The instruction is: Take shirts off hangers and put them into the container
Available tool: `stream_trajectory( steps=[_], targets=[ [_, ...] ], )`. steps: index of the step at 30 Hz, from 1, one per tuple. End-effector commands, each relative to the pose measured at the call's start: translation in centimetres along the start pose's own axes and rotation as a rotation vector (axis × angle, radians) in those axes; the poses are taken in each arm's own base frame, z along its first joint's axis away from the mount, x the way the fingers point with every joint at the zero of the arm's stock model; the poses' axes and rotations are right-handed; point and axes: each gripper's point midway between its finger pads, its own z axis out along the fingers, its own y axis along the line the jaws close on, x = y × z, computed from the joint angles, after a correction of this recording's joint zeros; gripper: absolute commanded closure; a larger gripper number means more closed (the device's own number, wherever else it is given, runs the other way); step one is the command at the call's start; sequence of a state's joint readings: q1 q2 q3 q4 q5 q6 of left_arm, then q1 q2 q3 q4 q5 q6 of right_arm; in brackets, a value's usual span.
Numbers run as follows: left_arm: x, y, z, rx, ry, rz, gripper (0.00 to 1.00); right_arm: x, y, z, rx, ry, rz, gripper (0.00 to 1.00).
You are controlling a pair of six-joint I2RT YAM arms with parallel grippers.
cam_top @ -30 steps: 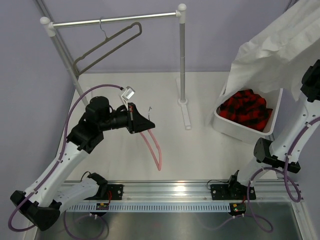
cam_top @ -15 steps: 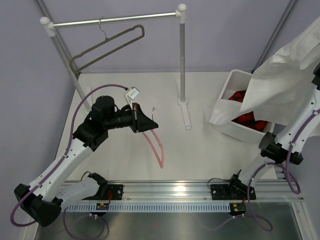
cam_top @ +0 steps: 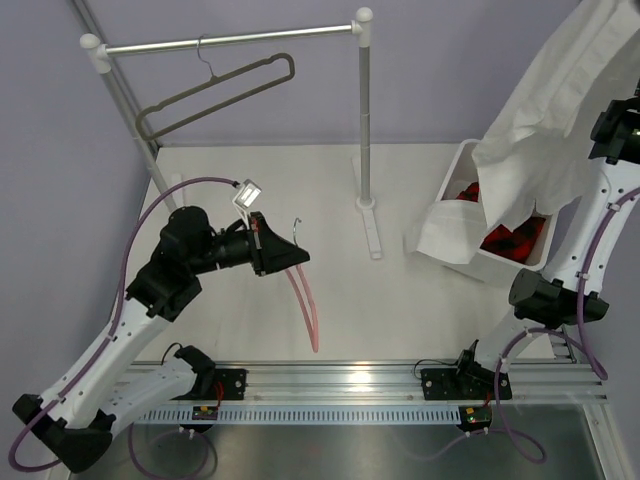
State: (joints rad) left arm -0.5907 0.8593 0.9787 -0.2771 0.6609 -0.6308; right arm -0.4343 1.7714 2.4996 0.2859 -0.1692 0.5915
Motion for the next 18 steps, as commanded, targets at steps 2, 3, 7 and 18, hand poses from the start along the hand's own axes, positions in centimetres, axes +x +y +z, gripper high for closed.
stream_trajectory(
  steps=[2, 3, 7, 18],
  targets=[
    [-1.7, -2.8, -1.6, 0.053, -0.102, 0.048, 1.0, -1.9, 6.6, -1.7, -0.11, 0.0, 0.033, 1.0],
    [-1.7, -3.0, -1.8, 0.052, -0.111, 0.044, 1.0, -1.6, 6.8, -2.1, -0.109, 0.007, 0.035, 1.0],
    [-1.5, -3.9, -2.9, 0.06, -0.131, 0.037, 1.0, 3.1, 2.6, -5.4, 0.046, 0.094, 0.006, 1.0],
    [-1.1, -4.6, -4.3, 0.034, -0.133, 0.027, 1.0, 5.8, -3.6, -11.7, 0.335, 0.167, -0.133, 1.0]
  ],
)
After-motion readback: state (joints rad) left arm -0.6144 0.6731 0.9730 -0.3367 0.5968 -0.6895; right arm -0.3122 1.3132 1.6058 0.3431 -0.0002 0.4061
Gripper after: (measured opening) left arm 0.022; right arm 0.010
